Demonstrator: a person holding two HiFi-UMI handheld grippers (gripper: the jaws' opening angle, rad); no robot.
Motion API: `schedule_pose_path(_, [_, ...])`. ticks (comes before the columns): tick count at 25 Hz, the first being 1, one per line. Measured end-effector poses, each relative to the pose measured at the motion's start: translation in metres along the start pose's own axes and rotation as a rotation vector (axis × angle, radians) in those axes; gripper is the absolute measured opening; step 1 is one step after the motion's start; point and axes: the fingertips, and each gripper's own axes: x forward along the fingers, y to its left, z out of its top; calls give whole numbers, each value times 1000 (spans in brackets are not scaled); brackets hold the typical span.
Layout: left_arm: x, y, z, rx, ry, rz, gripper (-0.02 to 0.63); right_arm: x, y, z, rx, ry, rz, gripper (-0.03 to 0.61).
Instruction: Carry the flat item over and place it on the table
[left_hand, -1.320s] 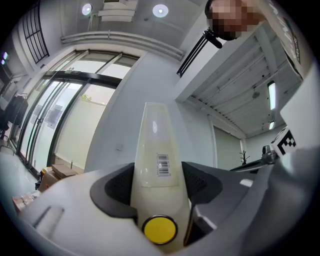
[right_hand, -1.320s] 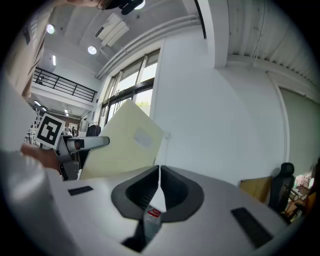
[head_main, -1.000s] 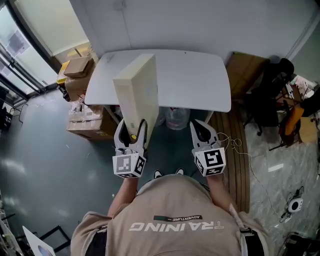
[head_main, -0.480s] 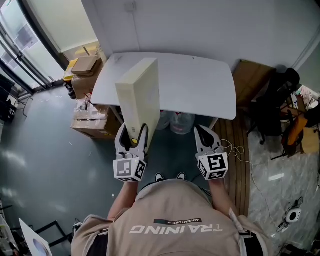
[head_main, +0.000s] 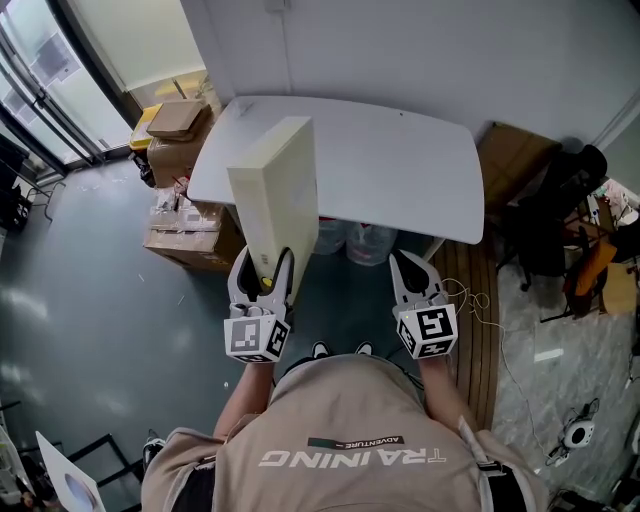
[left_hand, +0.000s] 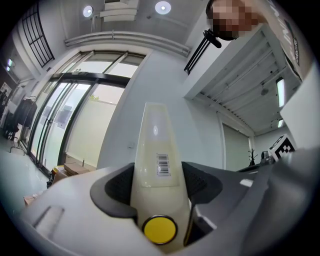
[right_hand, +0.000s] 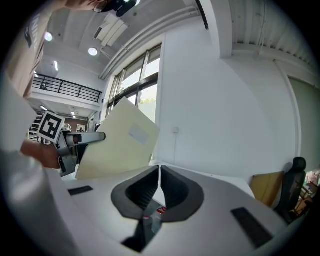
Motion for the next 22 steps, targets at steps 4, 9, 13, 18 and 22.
schedule_pose_path(4, [4,10,-1,-7,0,0,282,10,8,-6,3,19,17,14])
schedule_pose_path(9, [4,18,8,-25,-14,-1,282,23,14,-12,18,34,30,15])
schedule_pose_path(13, [1,33,10,-28,-17,0,282,30,23,-14,9,44,30,15])
schedule_pose_path(18, [1,46,8,-31,-15,-14,282,33,26,-15,21,50,9,15])
schedule_pose_path(22, [5,52,0,-62,-9,-2,282,35,26,-31,50,87,21,15])
